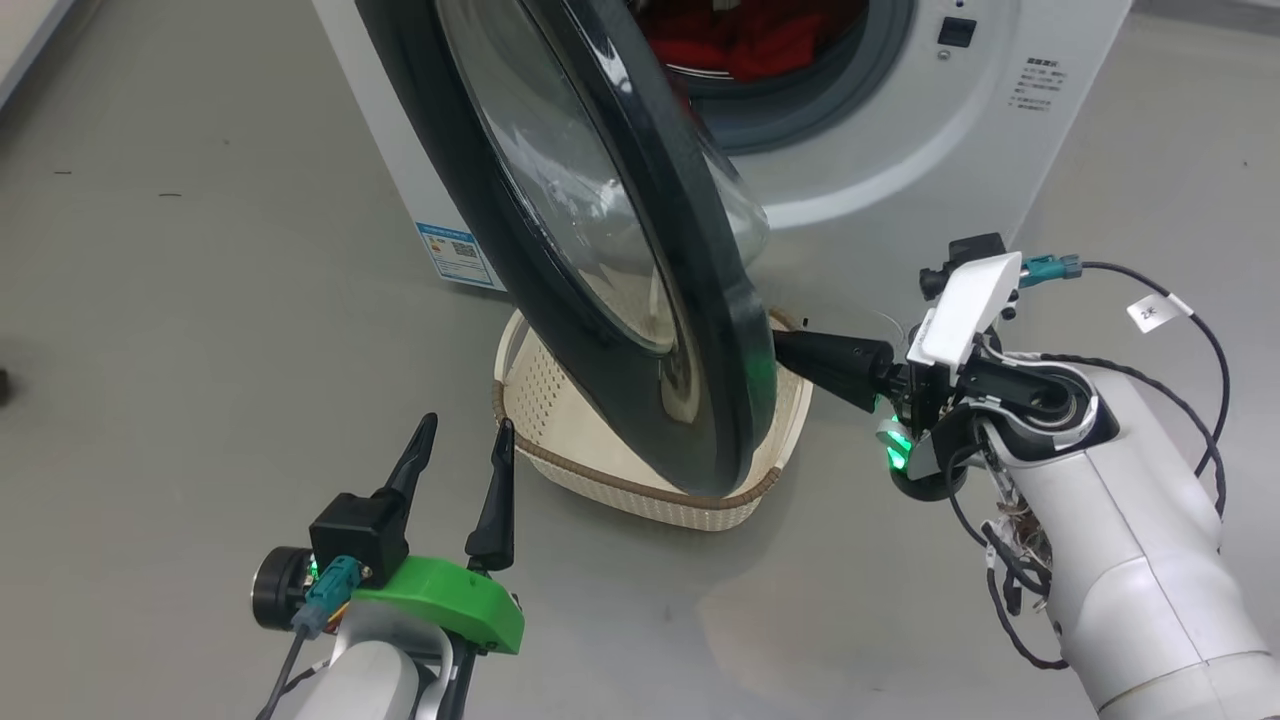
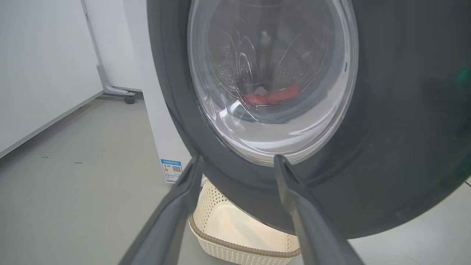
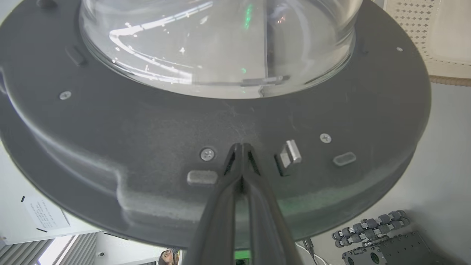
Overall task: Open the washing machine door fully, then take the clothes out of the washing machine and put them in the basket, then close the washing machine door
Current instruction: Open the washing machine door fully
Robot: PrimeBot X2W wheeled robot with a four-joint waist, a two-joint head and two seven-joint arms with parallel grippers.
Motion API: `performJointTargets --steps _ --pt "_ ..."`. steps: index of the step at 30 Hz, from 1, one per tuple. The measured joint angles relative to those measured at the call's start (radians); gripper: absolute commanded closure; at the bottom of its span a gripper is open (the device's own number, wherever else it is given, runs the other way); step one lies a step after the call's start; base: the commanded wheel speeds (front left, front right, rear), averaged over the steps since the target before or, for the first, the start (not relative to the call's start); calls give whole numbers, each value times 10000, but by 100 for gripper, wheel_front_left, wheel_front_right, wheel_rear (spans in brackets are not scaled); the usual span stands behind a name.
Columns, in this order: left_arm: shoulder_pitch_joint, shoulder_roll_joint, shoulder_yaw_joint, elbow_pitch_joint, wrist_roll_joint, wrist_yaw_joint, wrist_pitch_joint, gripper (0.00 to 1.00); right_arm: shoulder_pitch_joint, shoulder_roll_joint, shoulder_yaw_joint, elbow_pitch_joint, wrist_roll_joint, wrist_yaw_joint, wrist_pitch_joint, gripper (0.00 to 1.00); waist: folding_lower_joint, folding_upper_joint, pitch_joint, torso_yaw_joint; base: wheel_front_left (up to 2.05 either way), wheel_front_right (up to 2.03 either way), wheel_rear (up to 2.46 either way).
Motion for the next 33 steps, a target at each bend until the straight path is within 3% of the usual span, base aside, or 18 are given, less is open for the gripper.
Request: performJointTargets --steps 23,33 --pt "347 8 316 111 0 -2 0 0 1058 6 2184 -1375 1367 0 -1323 100 0 0 -534 1269 0 0 0" --pt "516 13 483 90 15 -2 0 0 1088 27 2963 -1703 1659 0 -1845 100 0 0 -574 1506 0 0 0"
